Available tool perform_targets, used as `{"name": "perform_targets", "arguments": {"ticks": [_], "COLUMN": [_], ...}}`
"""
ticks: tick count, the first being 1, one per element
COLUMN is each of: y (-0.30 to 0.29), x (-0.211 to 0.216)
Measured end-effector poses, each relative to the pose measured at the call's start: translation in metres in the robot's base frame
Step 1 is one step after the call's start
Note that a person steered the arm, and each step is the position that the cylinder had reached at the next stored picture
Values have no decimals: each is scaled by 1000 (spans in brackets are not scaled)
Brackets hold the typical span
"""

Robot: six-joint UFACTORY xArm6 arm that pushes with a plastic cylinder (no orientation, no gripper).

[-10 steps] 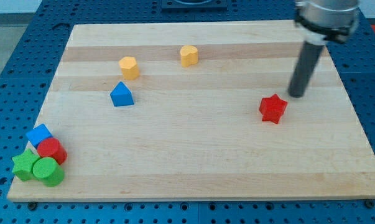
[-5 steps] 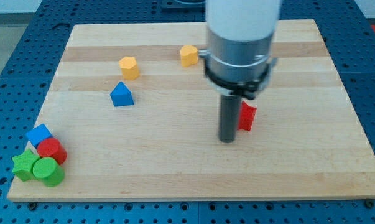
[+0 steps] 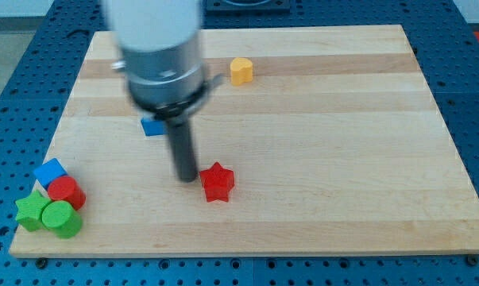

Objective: Push red star closer to the red circle and the green circle

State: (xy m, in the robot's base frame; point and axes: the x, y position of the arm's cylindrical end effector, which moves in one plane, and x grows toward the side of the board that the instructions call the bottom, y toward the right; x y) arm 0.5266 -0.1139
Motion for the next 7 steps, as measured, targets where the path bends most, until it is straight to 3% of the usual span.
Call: {"name": "perform_targets", "arguments": {"ticks": [1,2,3,4,6,7], "y": [0,60,129,147,7,10], "x": [-6,-59,-65,-18,40,38]}}
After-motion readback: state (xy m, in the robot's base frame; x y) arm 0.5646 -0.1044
